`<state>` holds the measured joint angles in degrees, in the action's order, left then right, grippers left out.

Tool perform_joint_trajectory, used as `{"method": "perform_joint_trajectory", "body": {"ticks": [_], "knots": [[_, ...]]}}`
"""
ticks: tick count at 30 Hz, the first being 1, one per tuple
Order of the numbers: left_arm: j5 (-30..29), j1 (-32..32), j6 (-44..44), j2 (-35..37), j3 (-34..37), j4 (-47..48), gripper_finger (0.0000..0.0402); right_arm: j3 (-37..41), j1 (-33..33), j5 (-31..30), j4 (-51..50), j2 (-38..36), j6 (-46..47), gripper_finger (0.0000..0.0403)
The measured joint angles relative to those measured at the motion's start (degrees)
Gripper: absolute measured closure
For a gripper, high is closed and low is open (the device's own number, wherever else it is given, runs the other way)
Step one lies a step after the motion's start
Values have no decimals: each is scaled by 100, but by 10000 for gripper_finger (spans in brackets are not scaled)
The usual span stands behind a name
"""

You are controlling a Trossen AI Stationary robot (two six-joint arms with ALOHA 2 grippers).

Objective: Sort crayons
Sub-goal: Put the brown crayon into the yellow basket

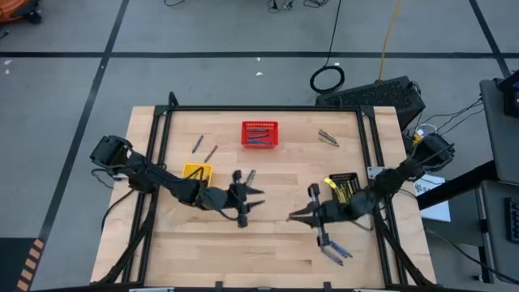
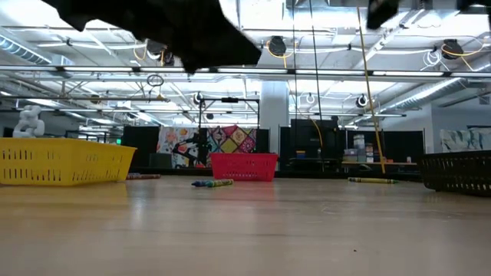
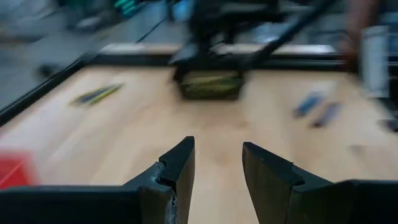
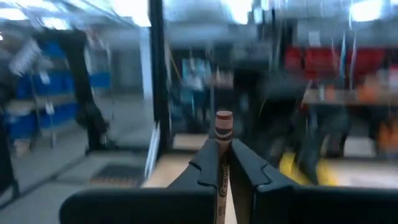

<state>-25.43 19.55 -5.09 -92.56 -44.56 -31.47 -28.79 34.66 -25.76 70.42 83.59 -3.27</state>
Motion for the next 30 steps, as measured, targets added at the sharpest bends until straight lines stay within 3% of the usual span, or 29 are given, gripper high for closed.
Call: {"method": "perform_joint_trajectory", "body": {"ticks": [4, 9, 14, 19, 25, 30], "knots": [[962, -7, 395, -262, 0, -1038, 261, -147, -178, 636, 408, -3, -634, 402], [1570, -85, 190, -714, 0, -2162, 227, -419, -213, 377, 191, 2, -1011, 402], [1635, -116, 112, -1131, -137, -2833, 176, -549, -225, -2, 17, 2, -1109, 403], [1547, -116, 406, -1418, -580, -2950, 162, -578, -241, -187, -274, 2, -1002, 403], [1115, -41, 709, -1420, -786, -2958, 171, -578, -234, -583, -607, 0, -838, 403], [990, -21, 850, -1420, -880, -2948, 220, -578, -234, -595, -632, 0, -793, 403]]}}
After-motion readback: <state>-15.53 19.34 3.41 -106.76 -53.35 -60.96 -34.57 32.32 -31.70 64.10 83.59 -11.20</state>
